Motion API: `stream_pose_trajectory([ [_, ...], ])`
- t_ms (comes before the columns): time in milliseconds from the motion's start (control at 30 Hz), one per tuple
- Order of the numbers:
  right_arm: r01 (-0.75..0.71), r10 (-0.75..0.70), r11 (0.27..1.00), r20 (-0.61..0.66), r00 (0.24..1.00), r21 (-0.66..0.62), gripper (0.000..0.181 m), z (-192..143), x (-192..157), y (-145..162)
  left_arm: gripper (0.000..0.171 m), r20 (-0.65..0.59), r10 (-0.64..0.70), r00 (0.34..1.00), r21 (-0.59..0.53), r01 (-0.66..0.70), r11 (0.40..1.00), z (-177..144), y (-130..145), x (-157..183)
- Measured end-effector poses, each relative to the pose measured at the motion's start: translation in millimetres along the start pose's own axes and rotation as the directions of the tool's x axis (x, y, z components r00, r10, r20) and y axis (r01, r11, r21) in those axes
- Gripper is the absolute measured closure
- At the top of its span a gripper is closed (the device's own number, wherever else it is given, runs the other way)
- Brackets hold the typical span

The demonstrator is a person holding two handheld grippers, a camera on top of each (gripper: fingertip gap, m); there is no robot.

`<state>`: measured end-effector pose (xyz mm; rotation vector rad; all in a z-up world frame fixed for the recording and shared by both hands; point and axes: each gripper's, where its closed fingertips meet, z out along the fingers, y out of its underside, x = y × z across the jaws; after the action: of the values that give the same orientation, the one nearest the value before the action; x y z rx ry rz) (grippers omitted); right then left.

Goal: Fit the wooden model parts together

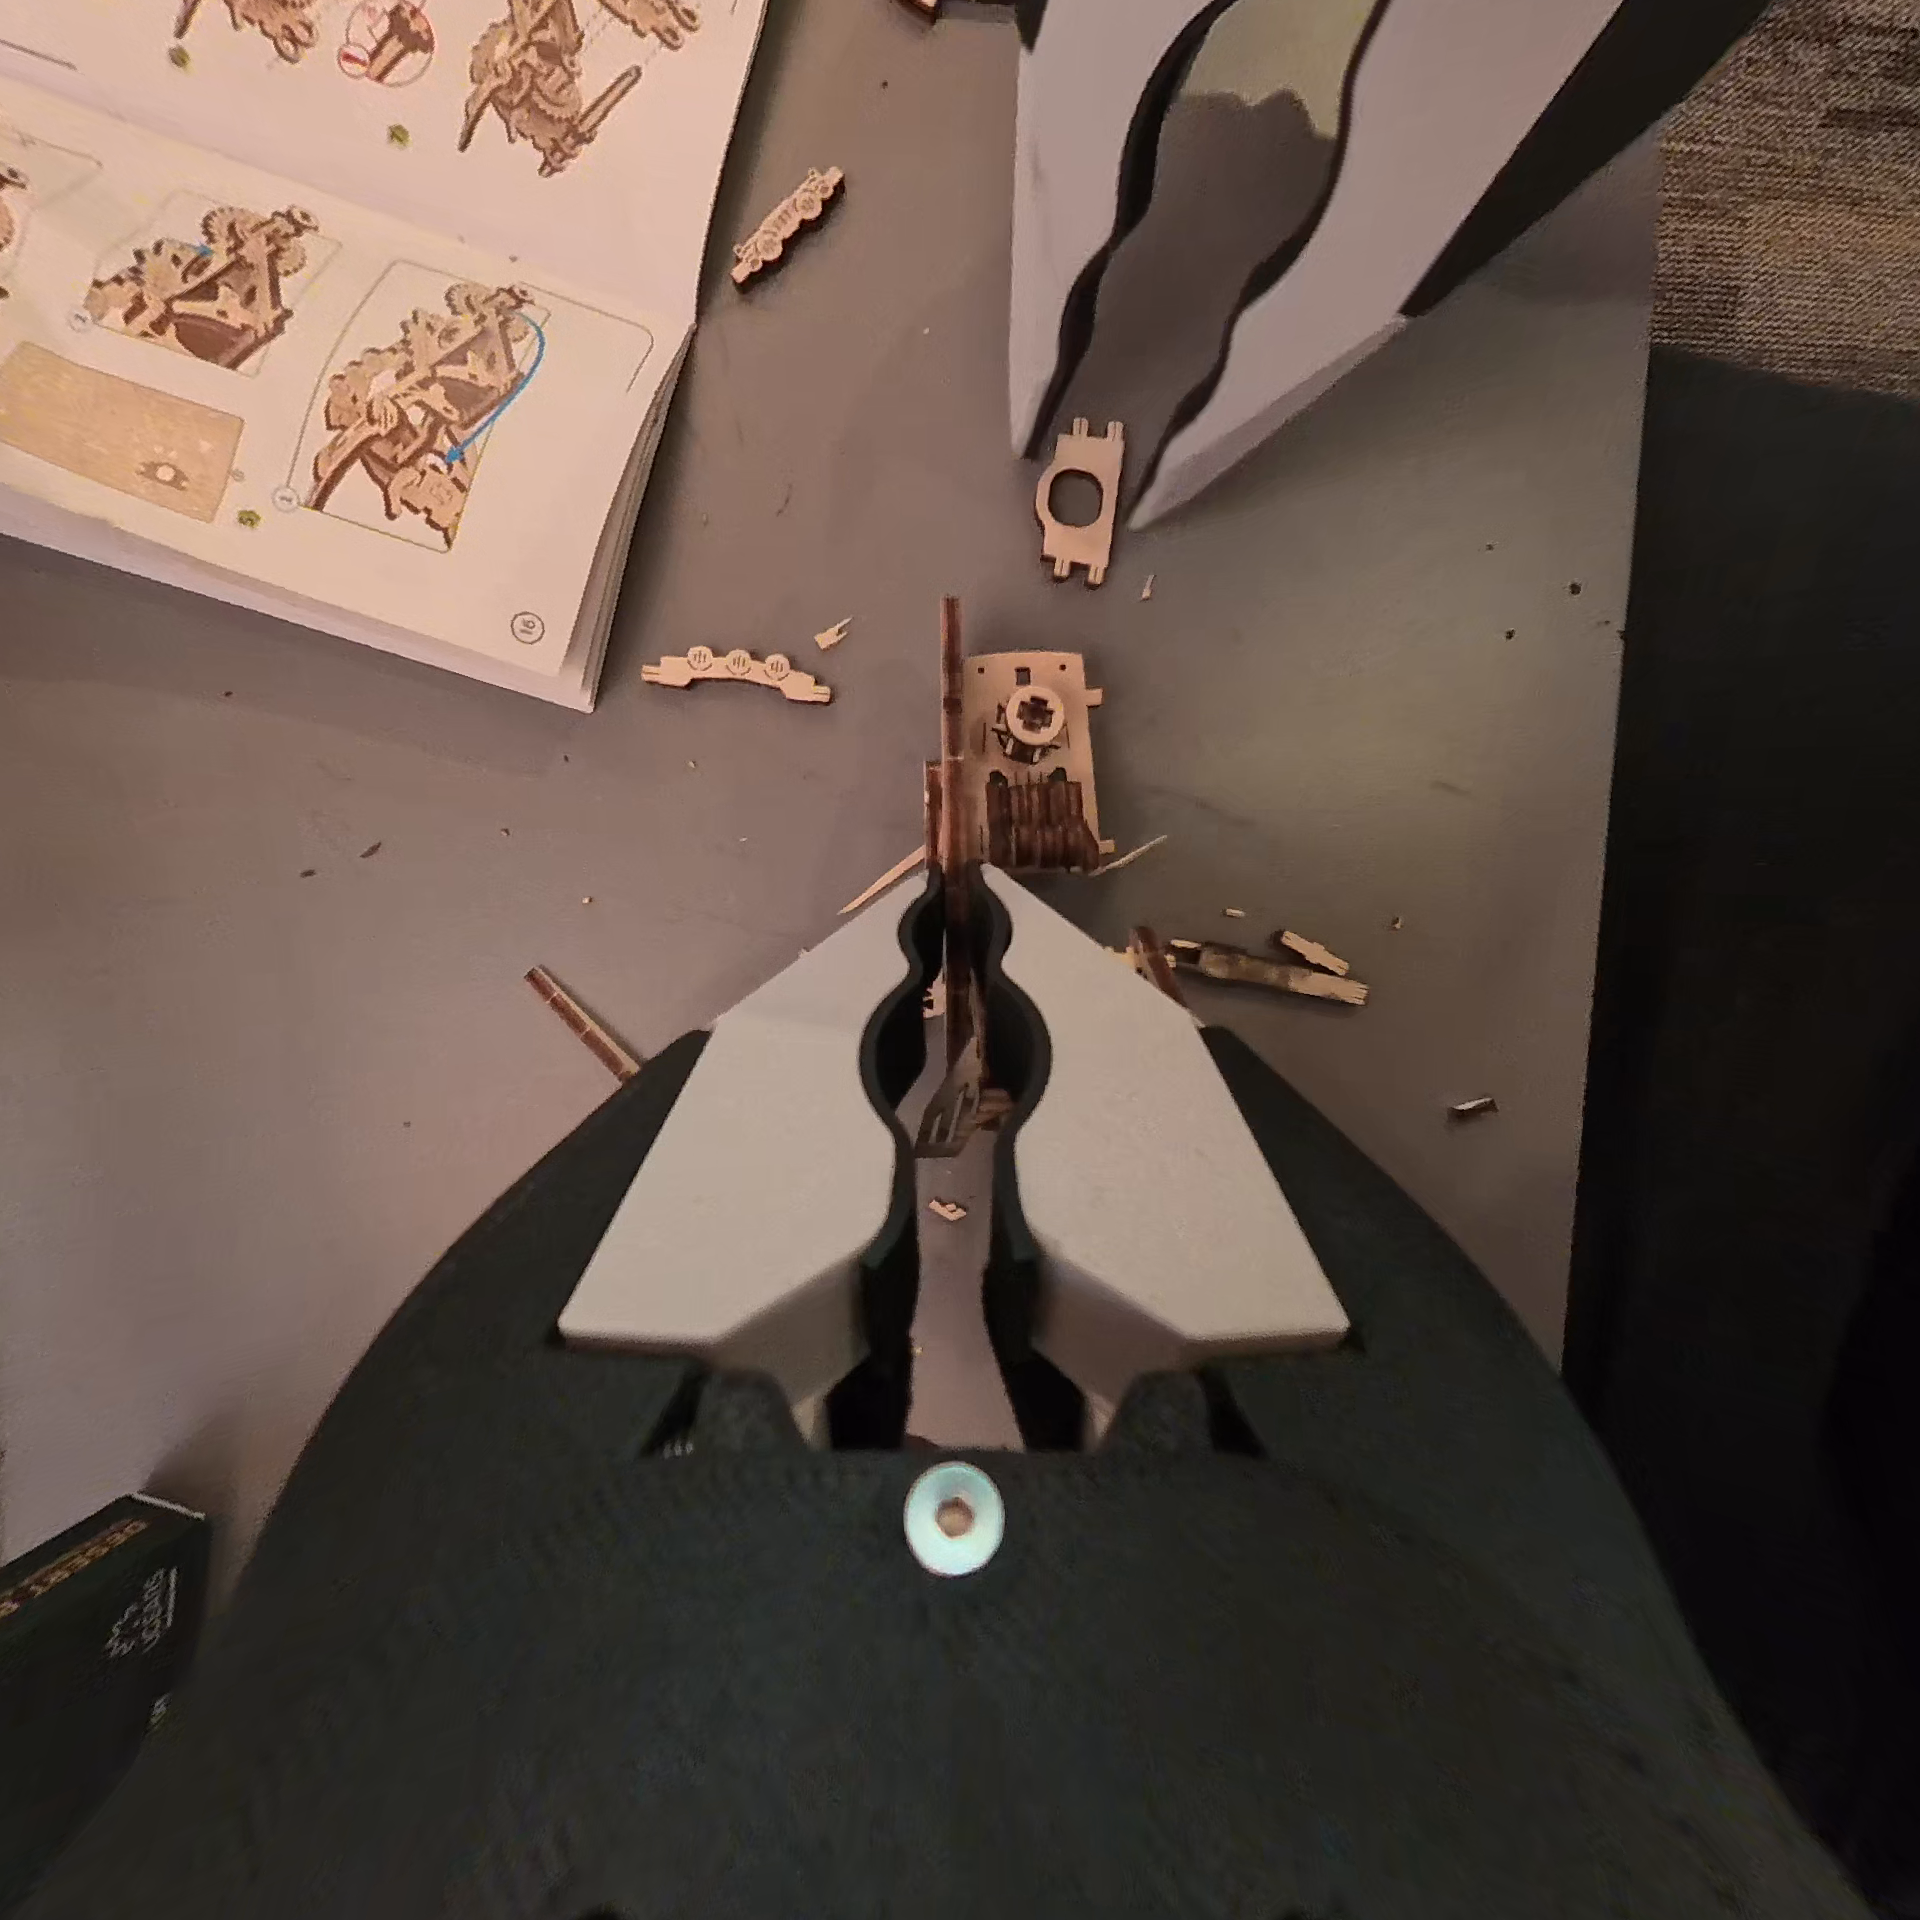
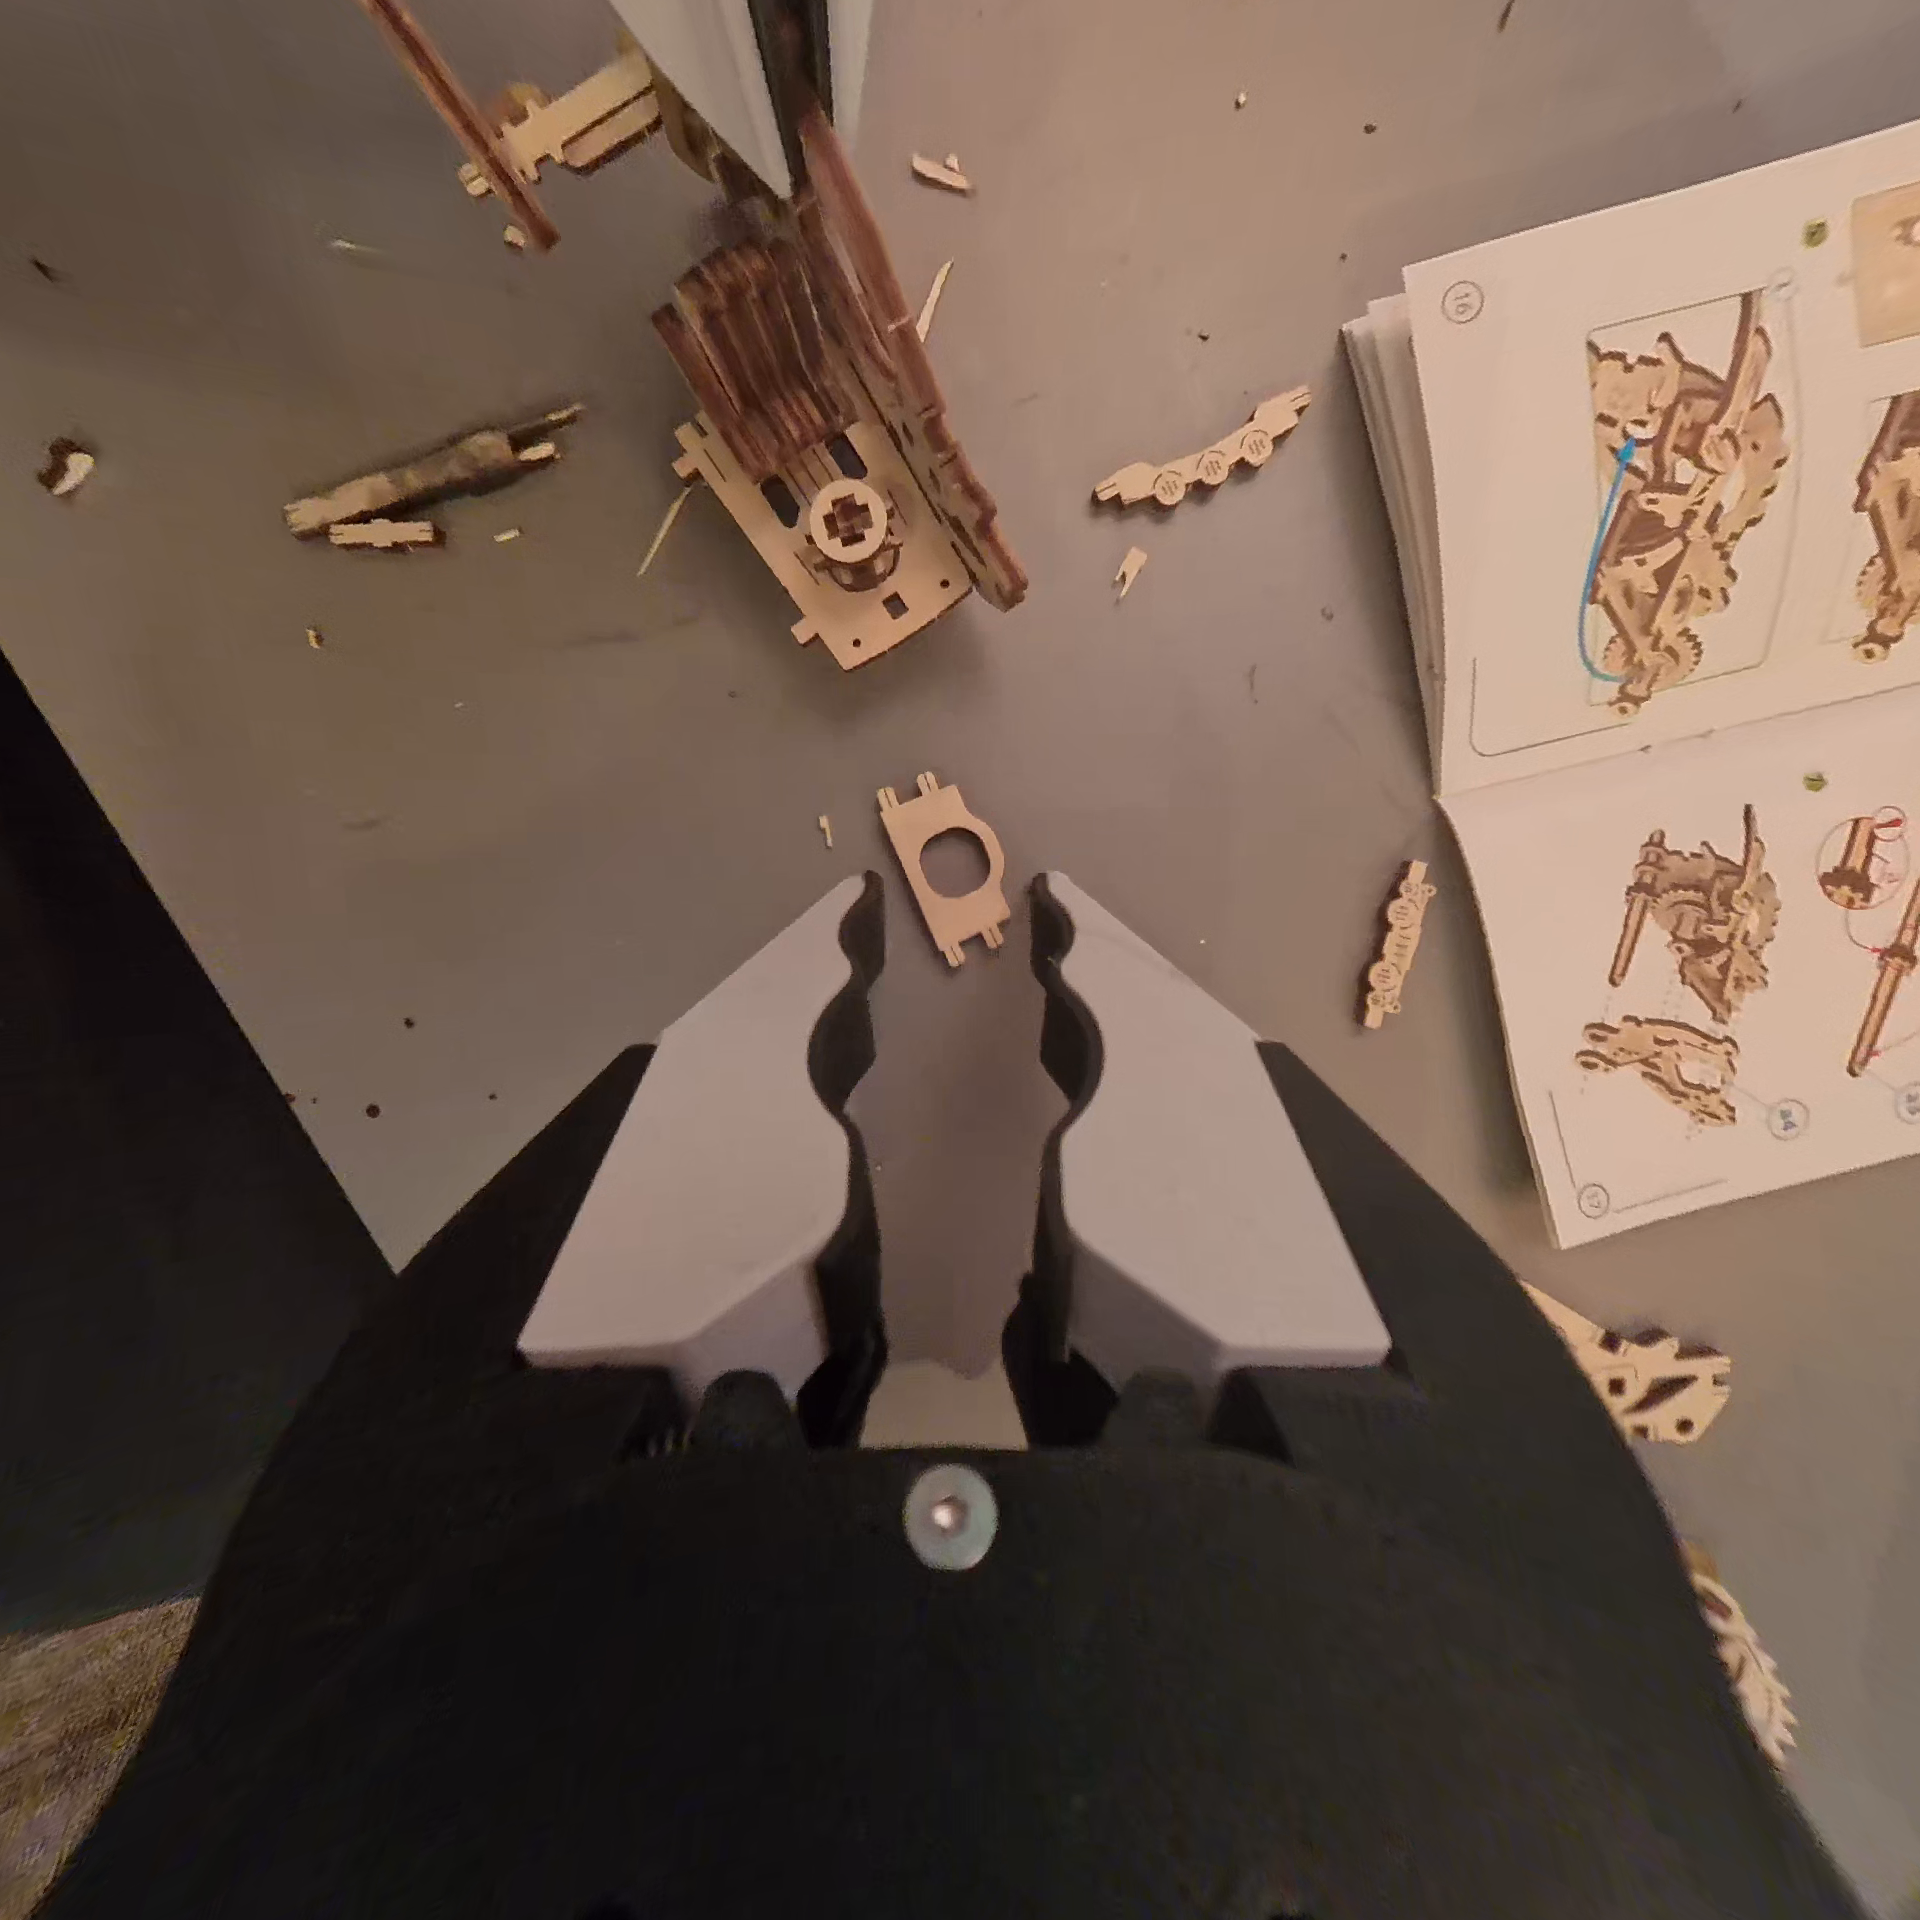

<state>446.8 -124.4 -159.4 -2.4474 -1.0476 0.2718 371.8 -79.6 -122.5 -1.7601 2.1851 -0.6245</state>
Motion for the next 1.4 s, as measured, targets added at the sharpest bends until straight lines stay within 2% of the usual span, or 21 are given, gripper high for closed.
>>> stream_pose_trajectory([
  [100,-0.017,0.017,0.999,0.013,1.0,0.027,0.167,0.8,-0.2,-1.9,0.171,-0.007,-0.013,1.0,0.001,0.013,1.0,-0.4,0.2,-1.0],
  [433,-0.16,0.153,0.978,0.054,0.987,0.137,0.167,-10.4,-0.5,-15.4,0.171,-0.037,-0.068,0.997,0.02,0.069,0.997,-1.6,-1.8,-4.3],
  [700,-0.251,0.249,0.938,0.039,0.968,0.238,0.167,-29.1,1.8,-47.0,0.171,0.042,-0.102,0.994,0.069,0.099,0.993,-5.3,-12.6,-7.5],
  [967,-0.245,0.261,0.948,-0.057,0.964,0.202,0.167,-24.0,4.6,-54.9,0.171,0.114,-0.099,0.989,0.091,0.088,0.992,-5.6,-23.9,-5.1],
  [1400,-0.203,0.225,0.967,-0.142,0.964,0.153,0.167,-18.6,6.4,-54.4,0.171,0.135,-0.101,0.986,0.102,0.088,0.991,-5.0,-27.6,-4.8],
])
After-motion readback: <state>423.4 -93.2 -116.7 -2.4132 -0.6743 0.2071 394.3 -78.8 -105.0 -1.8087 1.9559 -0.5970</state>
